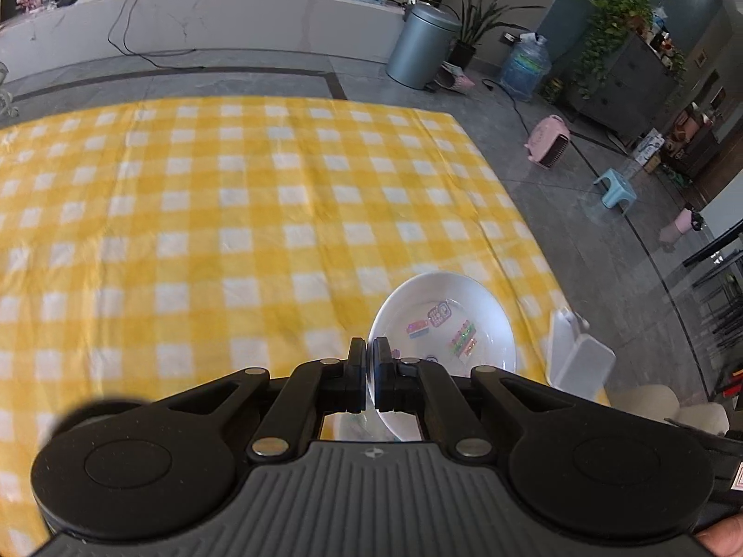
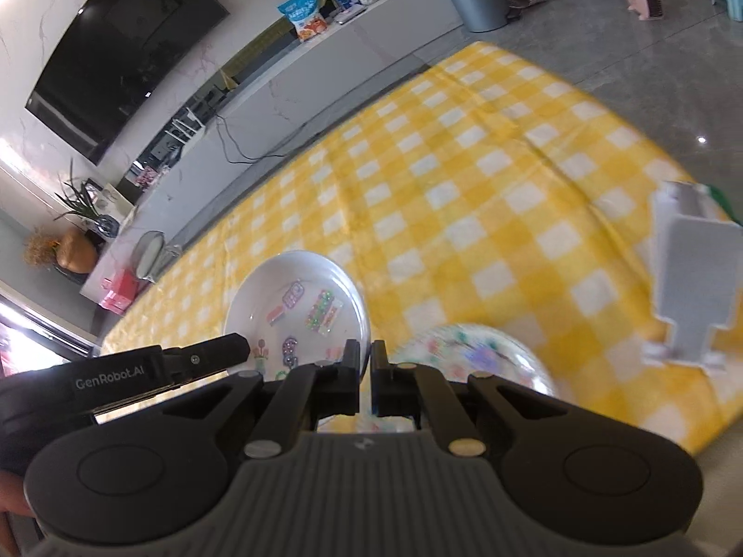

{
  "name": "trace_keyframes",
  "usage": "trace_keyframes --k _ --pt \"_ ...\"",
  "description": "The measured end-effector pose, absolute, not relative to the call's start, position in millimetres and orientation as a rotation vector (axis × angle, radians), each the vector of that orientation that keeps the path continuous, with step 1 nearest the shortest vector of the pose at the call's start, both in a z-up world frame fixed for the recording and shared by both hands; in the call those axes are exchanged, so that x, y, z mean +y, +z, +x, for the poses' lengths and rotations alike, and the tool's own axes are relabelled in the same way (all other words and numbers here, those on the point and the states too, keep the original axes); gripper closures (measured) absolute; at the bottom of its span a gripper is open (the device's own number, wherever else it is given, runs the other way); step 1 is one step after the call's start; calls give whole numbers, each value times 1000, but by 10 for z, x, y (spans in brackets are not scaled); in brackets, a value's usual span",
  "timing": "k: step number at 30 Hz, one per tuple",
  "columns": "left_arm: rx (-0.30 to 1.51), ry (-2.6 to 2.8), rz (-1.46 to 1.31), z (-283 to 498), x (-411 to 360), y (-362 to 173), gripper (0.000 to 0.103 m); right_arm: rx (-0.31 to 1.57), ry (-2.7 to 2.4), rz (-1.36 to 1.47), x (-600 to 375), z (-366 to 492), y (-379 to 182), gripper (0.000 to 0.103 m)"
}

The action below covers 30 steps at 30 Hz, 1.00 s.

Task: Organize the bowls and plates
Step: 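Lift the white sticker bowl with both grippers and carry it over the plates, then lower the white bowl onto the glass plate and open both grippers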

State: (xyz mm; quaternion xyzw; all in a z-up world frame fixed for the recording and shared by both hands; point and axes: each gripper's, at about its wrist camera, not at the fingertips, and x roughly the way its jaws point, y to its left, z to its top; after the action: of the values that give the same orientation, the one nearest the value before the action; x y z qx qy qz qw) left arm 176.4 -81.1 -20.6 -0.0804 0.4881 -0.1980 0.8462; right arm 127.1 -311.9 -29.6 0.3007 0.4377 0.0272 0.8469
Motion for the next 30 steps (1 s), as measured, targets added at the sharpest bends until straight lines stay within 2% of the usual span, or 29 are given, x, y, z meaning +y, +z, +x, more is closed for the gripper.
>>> trace_keyframes --k 12,30 --pt "1060 -372 -274 1344 -926 -613 100 980 15 650 -3320 782 -645 102" --pt "1095 -329 -318 1346 -1048 -1061 101 1027 -127 685 -3354 882 -894 103"
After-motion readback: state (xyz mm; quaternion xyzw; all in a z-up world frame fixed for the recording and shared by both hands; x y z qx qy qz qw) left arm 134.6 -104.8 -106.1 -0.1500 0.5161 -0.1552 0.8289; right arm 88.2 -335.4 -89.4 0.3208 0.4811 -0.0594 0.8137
